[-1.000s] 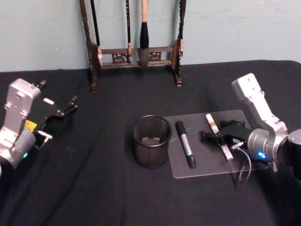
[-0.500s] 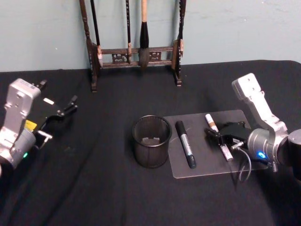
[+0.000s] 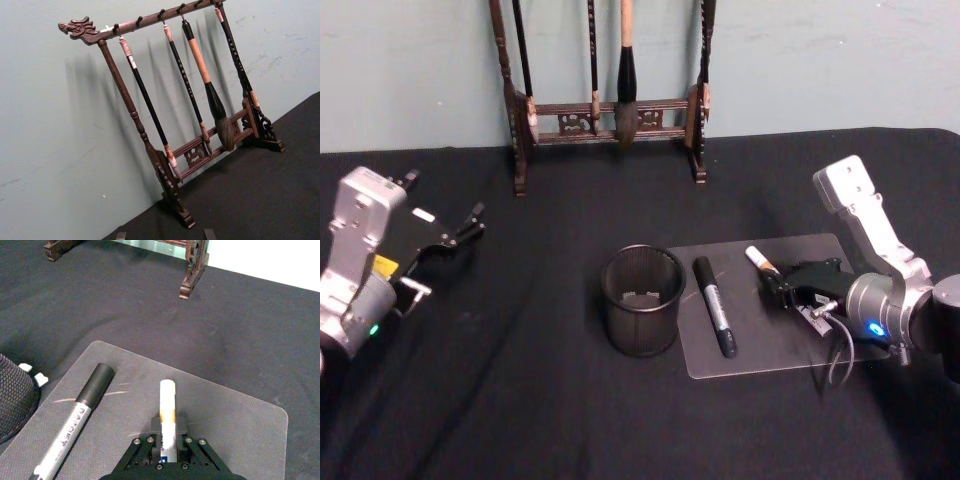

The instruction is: Pick up the water-based marker from the table and place it into the pen holder.

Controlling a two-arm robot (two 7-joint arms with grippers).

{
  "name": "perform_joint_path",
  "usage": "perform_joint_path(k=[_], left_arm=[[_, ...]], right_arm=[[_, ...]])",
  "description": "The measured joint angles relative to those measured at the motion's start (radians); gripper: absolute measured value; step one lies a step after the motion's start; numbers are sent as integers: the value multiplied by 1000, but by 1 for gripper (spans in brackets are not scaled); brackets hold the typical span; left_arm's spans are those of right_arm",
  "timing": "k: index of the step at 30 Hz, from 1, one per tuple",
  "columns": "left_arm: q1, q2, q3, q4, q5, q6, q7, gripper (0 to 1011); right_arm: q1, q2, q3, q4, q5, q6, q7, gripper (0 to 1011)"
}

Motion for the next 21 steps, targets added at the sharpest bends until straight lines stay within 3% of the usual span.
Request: perform_joint_path(k=[3,9,18,21], left_arm=[[0,0,0,0,0,0,0,1001],[0,0,0,0,0,0,0,1001],[0,0,0,0,0,0,0,1001],[0,0,0,0,0,0,0,1001]], right_arm=[[-1,0,3,-1,2,-7,5,177],[-20,-7,35,-19,40,-112,34,177],[-43,-2,58,-48,104,-353,106,177],[-43,-2,58,-41,137,-458,153,177]])
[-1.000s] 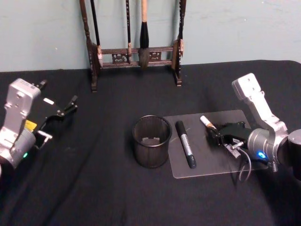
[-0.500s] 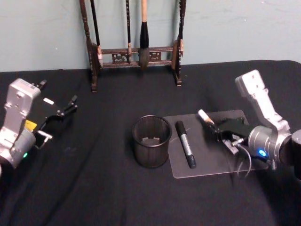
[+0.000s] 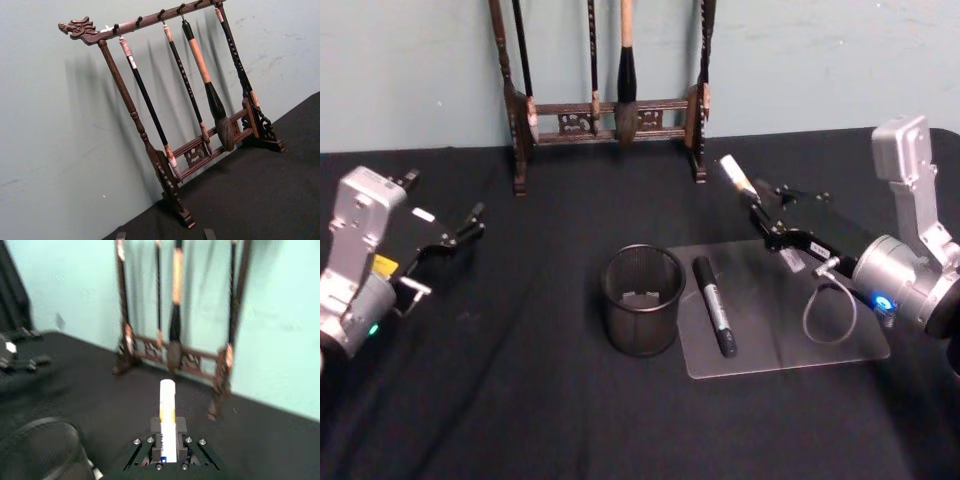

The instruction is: Pick up the water-based marker from the table and place it into the pen holder.

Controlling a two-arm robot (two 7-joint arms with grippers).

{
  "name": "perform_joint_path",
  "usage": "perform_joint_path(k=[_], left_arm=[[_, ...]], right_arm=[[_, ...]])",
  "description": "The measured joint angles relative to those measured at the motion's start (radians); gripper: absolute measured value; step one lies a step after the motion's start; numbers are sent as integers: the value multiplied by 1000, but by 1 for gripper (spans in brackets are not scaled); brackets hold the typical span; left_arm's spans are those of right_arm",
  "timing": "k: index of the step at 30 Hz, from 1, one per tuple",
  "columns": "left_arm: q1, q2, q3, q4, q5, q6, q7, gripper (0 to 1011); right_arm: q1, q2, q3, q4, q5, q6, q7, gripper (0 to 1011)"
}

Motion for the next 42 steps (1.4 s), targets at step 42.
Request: perform_joint_path(k=[42], left_arm=[[0,0,0,0,0,0,0,1001]], right_arm=[[181,-87,-208,254,249,-272,388,177]])
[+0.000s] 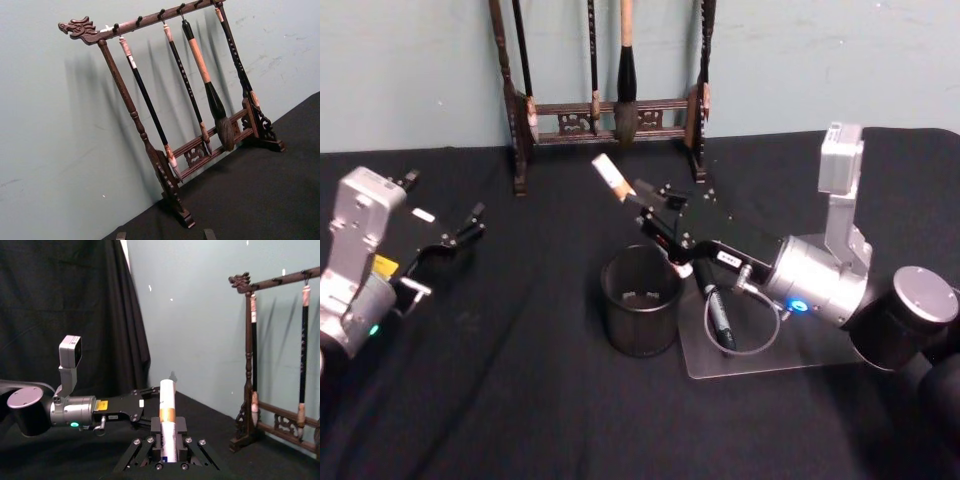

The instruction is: Pick up the water-based marker from the table and place it into the pen holder.

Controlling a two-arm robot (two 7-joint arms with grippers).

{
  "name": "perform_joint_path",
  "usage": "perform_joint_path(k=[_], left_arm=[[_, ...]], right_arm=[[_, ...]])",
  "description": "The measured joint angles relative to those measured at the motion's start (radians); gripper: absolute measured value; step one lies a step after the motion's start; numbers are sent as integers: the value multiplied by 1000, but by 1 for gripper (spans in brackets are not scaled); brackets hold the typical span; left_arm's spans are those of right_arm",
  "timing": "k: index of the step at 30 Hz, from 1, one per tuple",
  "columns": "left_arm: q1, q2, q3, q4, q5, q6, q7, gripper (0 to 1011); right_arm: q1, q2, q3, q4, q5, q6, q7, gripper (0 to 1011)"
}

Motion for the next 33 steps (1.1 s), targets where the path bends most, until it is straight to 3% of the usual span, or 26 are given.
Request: perform_joint_path(k=[18,33], left_arm=[[0,0,0,0,0,0,0,1001],[0,0,0,0,0,0,0,1001]], right_arm=[[54,-25,-67,97,4,-14,-16,177],[82,-40,-102,147,-31,-42,-51,177]])
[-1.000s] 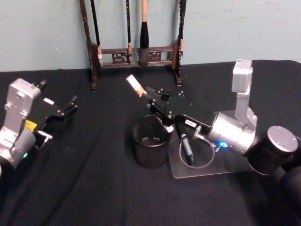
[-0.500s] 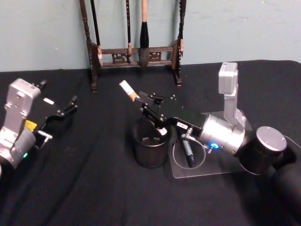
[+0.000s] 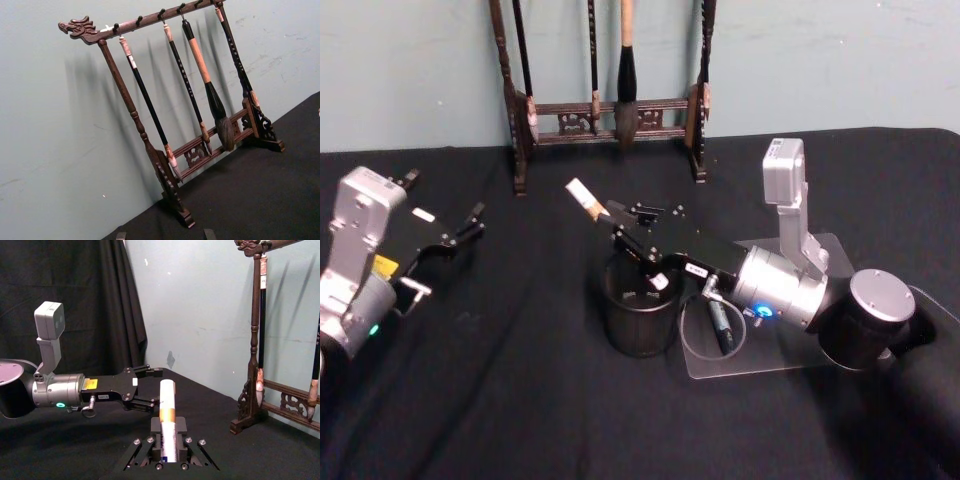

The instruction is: Pick up the water-based marker from the table and place it into the pen holder.

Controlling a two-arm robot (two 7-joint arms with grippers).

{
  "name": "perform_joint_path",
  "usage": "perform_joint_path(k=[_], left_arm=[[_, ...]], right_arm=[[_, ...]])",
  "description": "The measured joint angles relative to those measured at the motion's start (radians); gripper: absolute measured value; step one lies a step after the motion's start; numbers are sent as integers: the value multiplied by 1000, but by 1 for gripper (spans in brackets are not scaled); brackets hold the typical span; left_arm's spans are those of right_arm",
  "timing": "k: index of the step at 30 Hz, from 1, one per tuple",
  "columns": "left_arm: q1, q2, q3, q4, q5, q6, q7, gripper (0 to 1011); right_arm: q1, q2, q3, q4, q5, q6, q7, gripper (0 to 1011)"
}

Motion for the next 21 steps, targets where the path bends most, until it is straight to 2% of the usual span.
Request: perform_joint_path(k=[10,11,16,17,18,21], left_arm=[[0,0,0,0,0,0,0,1001],[0,0,0,0,0,0,0,1001],[0,0,0,0,0,0,0,1001],[0,0,0,0,0,0,0,1001],[0,0,0,0,0,0,0,1001],[0,0,0,0,0,0,0,1001]], right_arm=[[-1,0,2,-2,3,1,2,194],[-1,0,3,-2,3,2,3,249],[-1,1,3,-3,5,3,4,374],[-1,1,4,-3,5,3,4,445],[-1,1,4,-3,5,3,4,445],[-2,1,4,-4,6,4,5,565]])
